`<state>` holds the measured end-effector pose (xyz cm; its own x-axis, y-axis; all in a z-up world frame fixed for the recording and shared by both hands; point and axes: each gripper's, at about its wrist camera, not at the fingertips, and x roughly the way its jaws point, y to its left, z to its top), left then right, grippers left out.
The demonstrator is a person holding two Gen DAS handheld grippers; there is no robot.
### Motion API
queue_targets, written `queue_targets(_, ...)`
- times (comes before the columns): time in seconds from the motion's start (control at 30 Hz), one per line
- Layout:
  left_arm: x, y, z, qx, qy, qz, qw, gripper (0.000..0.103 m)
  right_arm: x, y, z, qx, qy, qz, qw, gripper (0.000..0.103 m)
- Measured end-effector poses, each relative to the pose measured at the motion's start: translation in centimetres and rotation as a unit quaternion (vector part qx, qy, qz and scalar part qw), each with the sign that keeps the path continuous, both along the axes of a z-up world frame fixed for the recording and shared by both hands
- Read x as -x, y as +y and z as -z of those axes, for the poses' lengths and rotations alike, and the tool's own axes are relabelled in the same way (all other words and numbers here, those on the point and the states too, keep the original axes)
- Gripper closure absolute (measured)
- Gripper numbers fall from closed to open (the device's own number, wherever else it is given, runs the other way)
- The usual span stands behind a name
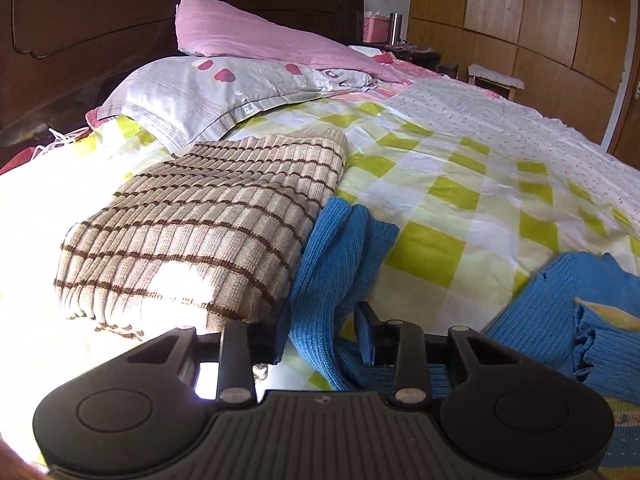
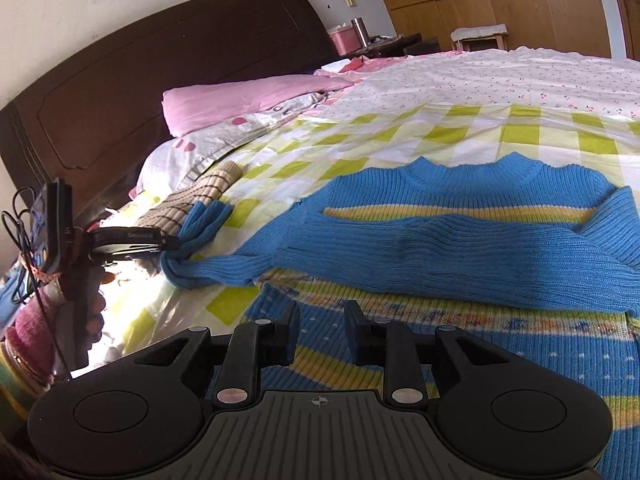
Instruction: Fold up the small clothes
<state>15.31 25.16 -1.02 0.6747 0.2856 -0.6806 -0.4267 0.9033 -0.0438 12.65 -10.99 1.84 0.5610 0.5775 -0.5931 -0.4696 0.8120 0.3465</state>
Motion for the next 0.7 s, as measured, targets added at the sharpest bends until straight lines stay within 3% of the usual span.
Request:
queue_targets(0.07,-0.4,0.6,0.6,0.015,0.01,-0.007,0.9998,0.085,0.1,-0.3,0.2,-0.008,0.005,0.003,1.0,0.077)
queue_targets(0.27,0.0,0.9,-0.2,0.035,-0.011,-0.008,0.9993,0.088,0.5,-0.8,0.5,-0.022,0.009,0.005,1.0,0.077)
queue_targets(0.43,1.2,-1.5,-2.3,0.097,-0.059,0.048,0.9924,0.089,0.6,-1.0,0.1,-0.035,0.005,0.01,0.999,0.077)
queue_targets(0.57,2.6,-5.8,-3.7,0.128,-0.089,0.139,0.978,0.089,0.4,-1.1,-0.5,-0.047,0.004,0.016,0.999,0.077)
queue_targets(0.7,3.8,-11.1,-3.0,0.151,-0.085,0.239,0.9554,0.091,-0.4,-1.0,-1.2,-0.052,0.005,0.027,0.998,0.077)
